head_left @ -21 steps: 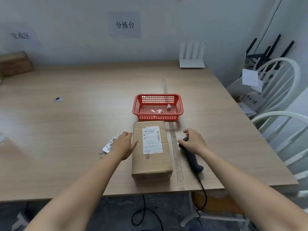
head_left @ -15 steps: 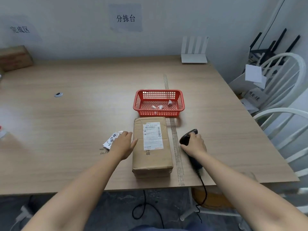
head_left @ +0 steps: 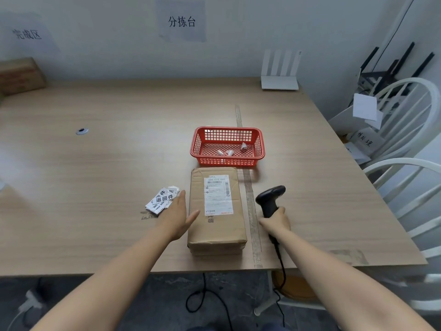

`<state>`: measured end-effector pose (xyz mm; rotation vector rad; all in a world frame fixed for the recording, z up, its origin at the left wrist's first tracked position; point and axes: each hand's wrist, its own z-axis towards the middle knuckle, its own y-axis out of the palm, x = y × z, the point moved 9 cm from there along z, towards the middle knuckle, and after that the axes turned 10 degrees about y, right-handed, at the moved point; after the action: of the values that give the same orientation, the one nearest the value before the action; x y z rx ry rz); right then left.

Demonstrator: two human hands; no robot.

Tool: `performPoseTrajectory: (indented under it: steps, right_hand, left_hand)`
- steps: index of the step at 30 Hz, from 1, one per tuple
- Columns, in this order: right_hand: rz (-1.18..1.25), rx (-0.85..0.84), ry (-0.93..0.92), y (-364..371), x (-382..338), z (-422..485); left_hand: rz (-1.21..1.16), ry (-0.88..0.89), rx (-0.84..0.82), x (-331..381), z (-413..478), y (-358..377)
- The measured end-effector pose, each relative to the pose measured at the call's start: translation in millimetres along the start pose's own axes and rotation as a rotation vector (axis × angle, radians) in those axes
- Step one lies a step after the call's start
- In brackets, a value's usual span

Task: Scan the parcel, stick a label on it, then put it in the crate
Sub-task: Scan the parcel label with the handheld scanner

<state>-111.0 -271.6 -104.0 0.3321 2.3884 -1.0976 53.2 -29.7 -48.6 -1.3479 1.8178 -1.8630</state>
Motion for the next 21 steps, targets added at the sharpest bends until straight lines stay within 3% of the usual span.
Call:
performPoseTrajectory:
  steps: [4, 7, 11, 14, 21]
  right_hand:
    - [0.206, -0.071, -0.159, 1, -37, -16]
    - [0.225, -0.125, -0.243, 10, -57, -30]
    - [0.307, -0.164, -0.225, 21, -61, -38]
    - [0.331, -0.192, -0.217, 27, -62, -40]
    - [0.324, -0.12, -0.248, 17, -64, -47]
  left_hand:
    - [-0.167, -0.04, -0.005, -2, 1, 10]
    - [-0.316, -0.037, 0.007, 6, 7, 12]
    - [-0.764, -0.261, -0.047, -9, 10, 30]
    - [-0.923, -0.349, -0.128, -9, 8, 49]
    - [-1.165, -0.224, -0.015, 1, 15, 54]
